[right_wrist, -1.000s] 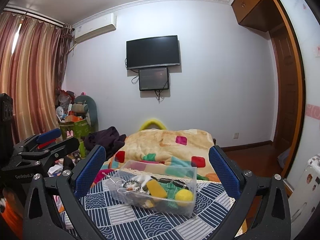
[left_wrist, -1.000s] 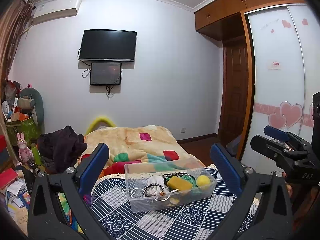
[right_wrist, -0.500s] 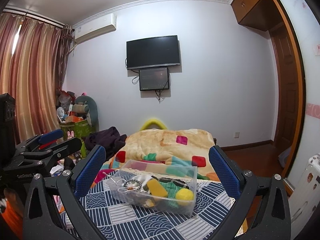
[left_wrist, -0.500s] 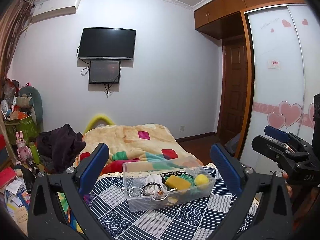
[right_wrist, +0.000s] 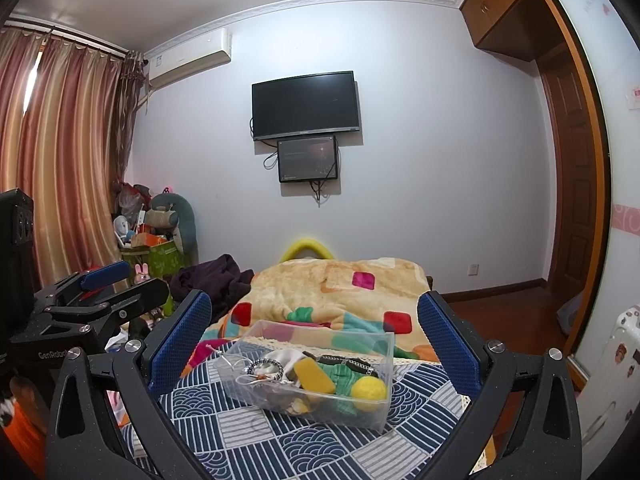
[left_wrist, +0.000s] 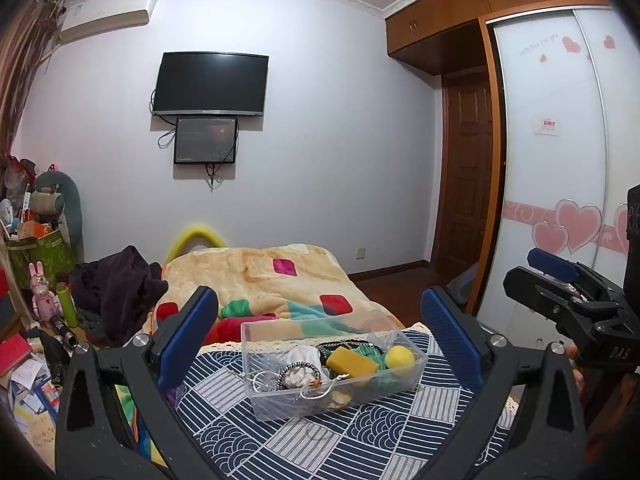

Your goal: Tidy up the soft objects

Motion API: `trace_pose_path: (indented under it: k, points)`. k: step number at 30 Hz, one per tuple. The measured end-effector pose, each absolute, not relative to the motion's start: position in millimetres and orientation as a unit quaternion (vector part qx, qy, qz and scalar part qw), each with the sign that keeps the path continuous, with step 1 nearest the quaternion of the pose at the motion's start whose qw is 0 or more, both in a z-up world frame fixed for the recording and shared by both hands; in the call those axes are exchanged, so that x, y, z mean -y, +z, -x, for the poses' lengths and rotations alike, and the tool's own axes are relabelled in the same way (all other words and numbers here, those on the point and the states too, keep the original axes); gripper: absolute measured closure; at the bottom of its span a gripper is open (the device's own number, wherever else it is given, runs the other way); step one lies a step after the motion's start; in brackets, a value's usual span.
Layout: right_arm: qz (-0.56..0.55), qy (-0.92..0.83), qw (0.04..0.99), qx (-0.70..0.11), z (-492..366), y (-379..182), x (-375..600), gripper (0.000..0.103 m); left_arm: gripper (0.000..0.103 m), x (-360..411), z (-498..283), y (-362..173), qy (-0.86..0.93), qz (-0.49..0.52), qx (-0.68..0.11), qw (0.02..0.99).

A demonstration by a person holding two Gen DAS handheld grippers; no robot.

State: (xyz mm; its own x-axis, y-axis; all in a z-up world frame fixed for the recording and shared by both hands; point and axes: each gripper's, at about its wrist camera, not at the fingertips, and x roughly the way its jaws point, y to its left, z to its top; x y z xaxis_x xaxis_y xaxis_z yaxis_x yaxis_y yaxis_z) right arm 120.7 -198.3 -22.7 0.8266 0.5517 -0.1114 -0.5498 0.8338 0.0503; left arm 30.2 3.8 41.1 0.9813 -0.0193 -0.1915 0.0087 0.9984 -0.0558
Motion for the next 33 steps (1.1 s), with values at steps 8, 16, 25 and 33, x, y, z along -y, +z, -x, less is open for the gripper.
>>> trace_pose_path:
  k: [8,16,25,33]
  points:
    - [-0.013,0.286,0.956,-0.062,-119.9,-20.5,200.2,0.000,0.000,-6.3,-32.5,40.7,-0.005,0.031,-0.101,0.994]
    - [-0.013,0.286,0.956,-0.065,-121.0,-20.9,200.2,0.000,0.000,-6.1,-35.8,39.6,-0.013,0.030,-0.111,0.993]
    - [-0.012,0.287,0.955,-0.069,-121.3,-22.1,199.0,0.000,0.000,-5.8,-34.2,41.7,-0.022,0.030,-0.110,0.993]
    - [-0.011,0.287,0.955,-0.071,-121.1,-22.4,198.6,0.000,0.000,-3.8,-33.0,42.3,-0.025,0.029,-0.109,0.993]
